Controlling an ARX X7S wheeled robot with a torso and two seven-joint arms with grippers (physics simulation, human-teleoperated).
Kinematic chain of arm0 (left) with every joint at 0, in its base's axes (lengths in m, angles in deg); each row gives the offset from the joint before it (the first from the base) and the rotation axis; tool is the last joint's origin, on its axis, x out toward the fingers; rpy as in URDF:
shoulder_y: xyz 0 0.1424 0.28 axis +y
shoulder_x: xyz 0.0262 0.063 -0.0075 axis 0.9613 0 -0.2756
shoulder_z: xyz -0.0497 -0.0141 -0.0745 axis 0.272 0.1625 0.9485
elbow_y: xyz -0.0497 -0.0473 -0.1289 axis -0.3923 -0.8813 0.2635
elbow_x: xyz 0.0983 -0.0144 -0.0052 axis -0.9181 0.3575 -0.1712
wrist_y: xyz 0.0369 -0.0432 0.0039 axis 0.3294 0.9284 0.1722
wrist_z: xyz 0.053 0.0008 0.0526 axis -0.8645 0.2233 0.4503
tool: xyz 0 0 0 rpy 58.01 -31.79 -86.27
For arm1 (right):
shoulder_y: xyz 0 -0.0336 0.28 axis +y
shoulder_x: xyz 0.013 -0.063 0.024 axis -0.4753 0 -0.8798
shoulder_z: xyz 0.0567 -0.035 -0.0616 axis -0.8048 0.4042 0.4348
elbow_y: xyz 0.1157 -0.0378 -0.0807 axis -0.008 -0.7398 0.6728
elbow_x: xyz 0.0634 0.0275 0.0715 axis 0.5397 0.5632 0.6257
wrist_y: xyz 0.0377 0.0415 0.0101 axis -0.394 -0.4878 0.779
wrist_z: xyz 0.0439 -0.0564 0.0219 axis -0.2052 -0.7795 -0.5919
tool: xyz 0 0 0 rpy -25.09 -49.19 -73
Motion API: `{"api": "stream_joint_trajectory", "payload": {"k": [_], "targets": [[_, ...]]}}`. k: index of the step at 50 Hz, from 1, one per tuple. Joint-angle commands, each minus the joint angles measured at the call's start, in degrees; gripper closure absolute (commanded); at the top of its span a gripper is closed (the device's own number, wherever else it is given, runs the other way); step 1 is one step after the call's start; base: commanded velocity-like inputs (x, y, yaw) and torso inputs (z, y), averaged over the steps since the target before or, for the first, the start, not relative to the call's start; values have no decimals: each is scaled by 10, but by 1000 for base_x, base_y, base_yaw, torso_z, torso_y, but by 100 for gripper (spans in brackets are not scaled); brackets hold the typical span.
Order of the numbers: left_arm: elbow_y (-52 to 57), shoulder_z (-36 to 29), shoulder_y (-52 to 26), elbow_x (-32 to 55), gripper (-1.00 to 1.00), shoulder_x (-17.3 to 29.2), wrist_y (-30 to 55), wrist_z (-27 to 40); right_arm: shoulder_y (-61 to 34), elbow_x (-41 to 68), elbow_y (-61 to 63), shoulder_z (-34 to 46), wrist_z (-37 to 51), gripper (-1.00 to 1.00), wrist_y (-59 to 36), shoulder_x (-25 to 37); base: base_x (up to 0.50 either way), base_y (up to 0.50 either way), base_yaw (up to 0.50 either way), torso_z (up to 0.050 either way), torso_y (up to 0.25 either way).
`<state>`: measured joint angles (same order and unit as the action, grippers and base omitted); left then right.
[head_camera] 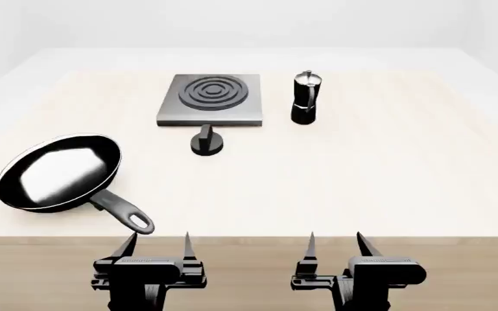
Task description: Turn on the stove and put the moka pot on it.
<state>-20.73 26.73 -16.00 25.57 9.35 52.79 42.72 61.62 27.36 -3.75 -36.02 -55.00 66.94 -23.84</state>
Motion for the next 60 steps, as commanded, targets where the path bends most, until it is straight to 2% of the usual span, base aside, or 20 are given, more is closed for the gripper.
{"api": "stream_joint_trajectory", "payload": {"k": [1, 13, 16, 27, 36, 38, 39, 40, 41, 42, 43, 44, 48, 51, 57, 59, 60], "targets": [[-1, -7, 0, 6, -100, 6, 0, 7, -2, 6, -6, 8, 8, -100, 4, 6, 0, 0, 0, 0, 0], [-2, -21, 3, 32, -100, 30, -9, 30, 1, 27, 15, 32, 34, -100, -3, 28, 0, 0, 0, 0, 0], [21, -23, -1, 26, -100, 37, 13, 41, -8, 27, 35, 36, 40, -100, -18, 32, 0, 0, 0, 0, 0], [320, -19, -2, -18, -100, 87, 159, 58, -72, 43, 274, 28, 64, -100, -194, 56, 0, 0, 0, 0, 0], [578, 8, -3, -49, -100, 129, 282, 45, -161, 79, 495, -4, 74, -100, -391, 86, 0, 0, 0, 0, 0], [600, 26, 2, -44, -100, 123, 266, 42, -172, 86, 523, -12, 76, -100, -412, 89, 0, 0, 0, 0, 0], [600, 41, 8, -58, -100, 106, 249, 14, -179, 88, 544, -17, 78, -100, -428, 92, 0, 0, 0, 0, 0], [600, 74, 3, -105, -100, 39, 219, -65, -186, 100, 570, -29, 78, -100, -447, 92, 0, 0, 0, 0, 0], [600, 98, -2, -116, -100, 1, 205, -106, -190, 104, 587, -35, 80, -100, -459, 94, 0, 0, 0, 0, 0], [600, 102, -1, -111, -100, 0, 203, -110, -193, 109, 597, -40, 82, -100, -464, 95, 0, 0, 0, 0, 0], [600, 106, 1, -109, -100, 0, 192, -110, -194, 131, 600, -48, 94, -100, -461, 103, 0, 0, 0, 0, 0], [600, 107, 4, -117, -100, 0, 183, -112, -194, 171, 600, -45, 136, -100, -448, 138, 0, 0, 0, 0, 0], [600, 119, 31, -101, -100, 0, 136, -108, -208, 365, 600, 13, 372, -100, -349, 337, 0, 0, 0, 14, 0], [600, 129, 55, -85, -100, 0, 102, -101, -184, 356, 599, 40, 400, -100, -295, 374, 0, 0, 0, 50, 0], [600, 132, 51, -78, -100, 0, 107, -102, -182, 362, 595, 61, 427, -100, -268, 402, 0, 0, 0, 50, 0], [600, 131, 51, -79, -100, 0, 107, -103, -211, 399, 599, 72, 460, -100, -274, 429, 0, 0, 0, 50, 0], [600, 131, 51, -78, -100, 0, 108, -102, -193, 372, 591, 83, 451, -100, -255, 424, 0, 0, 0, 50, 0]]}}
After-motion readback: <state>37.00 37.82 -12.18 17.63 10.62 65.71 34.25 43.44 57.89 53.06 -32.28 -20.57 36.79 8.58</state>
